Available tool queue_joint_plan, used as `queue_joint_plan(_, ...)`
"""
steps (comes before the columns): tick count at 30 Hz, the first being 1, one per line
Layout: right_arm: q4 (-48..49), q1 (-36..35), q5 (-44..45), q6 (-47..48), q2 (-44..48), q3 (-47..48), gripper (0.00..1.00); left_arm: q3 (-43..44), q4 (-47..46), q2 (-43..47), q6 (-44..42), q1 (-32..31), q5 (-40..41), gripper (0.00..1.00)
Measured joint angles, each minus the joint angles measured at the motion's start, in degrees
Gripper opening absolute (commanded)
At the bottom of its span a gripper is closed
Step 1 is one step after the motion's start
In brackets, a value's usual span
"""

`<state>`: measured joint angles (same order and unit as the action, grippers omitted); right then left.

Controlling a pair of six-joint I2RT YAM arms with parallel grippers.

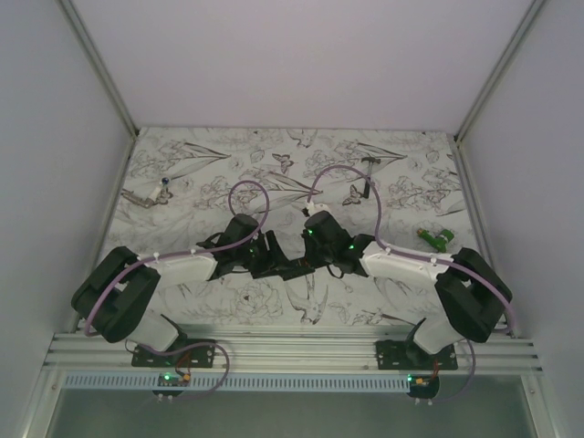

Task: Snap on the fuse box
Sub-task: Install the fuse at the fuse box base.

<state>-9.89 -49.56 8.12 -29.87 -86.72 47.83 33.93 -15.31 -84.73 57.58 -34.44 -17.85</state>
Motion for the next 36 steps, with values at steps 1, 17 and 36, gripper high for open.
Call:
queue_joint_plan(1,0.0,0.0,-0.2,0.0,-0.2,0.1,0.14,0.0,0.2,0.0,0.0,0.0,0.0,0.59)
queue_joint_plan(17,-1.7,0.0,-1.8,-0.1,-1.9,1.7,0.0,0.7,0.4,-1.0,-0.2,0.0,0.0,0.58)
queue_joint_plan(36,-2.2,2.1,-1.4,0.8,-5.1,4.7,0.04,1.5,2.4,-2.1,-0.7,0.0,0.1,0.56)
